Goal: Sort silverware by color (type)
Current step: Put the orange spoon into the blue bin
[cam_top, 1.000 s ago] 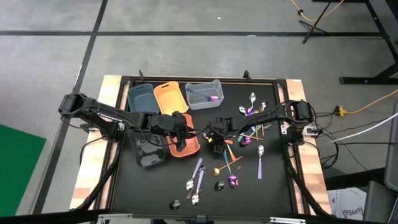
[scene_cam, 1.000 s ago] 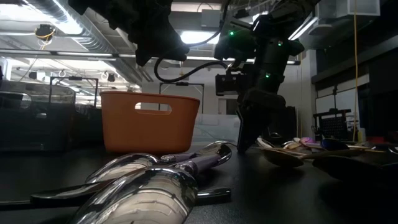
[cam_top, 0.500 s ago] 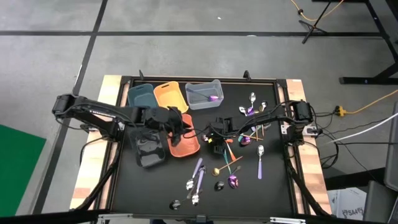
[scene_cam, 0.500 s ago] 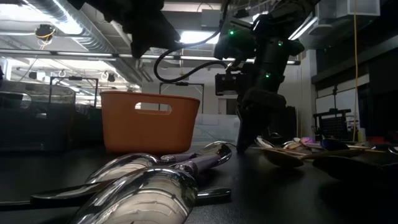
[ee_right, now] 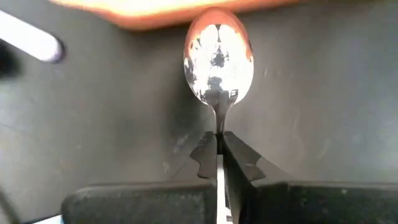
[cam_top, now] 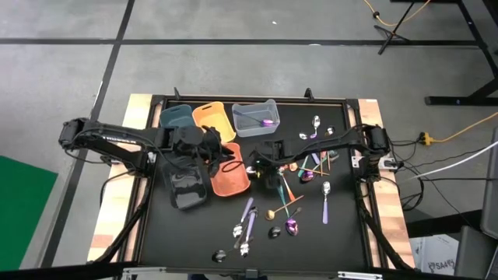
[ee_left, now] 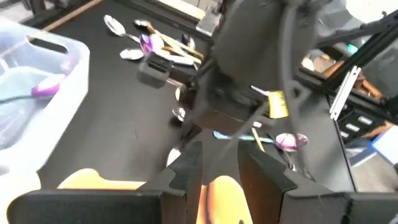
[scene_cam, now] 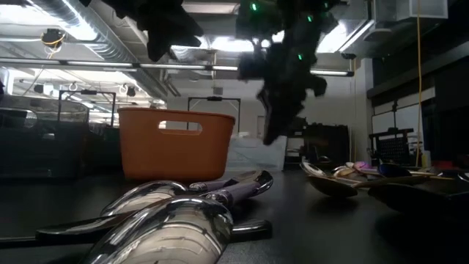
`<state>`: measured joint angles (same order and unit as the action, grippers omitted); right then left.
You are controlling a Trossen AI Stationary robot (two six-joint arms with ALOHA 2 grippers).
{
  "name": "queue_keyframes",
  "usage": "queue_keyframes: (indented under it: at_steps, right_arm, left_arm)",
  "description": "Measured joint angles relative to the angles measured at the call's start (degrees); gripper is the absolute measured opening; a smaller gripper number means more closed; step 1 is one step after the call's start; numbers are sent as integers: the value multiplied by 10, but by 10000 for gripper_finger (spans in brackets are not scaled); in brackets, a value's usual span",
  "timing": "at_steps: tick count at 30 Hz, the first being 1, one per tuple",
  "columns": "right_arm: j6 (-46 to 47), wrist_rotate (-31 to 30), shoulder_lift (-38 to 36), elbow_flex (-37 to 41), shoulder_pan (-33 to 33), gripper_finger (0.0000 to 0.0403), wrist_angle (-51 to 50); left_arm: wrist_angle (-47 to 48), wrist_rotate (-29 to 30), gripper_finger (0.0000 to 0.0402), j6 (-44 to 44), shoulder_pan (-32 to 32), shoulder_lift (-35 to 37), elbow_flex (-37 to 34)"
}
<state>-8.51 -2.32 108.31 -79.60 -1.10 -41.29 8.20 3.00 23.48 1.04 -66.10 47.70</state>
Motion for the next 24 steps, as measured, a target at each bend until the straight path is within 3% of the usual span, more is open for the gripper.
queue_keyframes:
  at_steps: [8,12,17,24]
  right_arm:
    - [-87,-1,0,-104,0,1,-52]
    - [-116,-40,-2,-135,0,0,-62]
    - [-194,-61,-2,-158,0,0,-51]
    - [-337,-56,-2,-161,-4,0,0]
  left_arm:
    - [16,-71,96,1,32,44,0]
    - [20,-94,96,2,41,51,0]
    - [20,-130,96,1,48,50,0]
    - [21,-132,96,7,47,50,0]
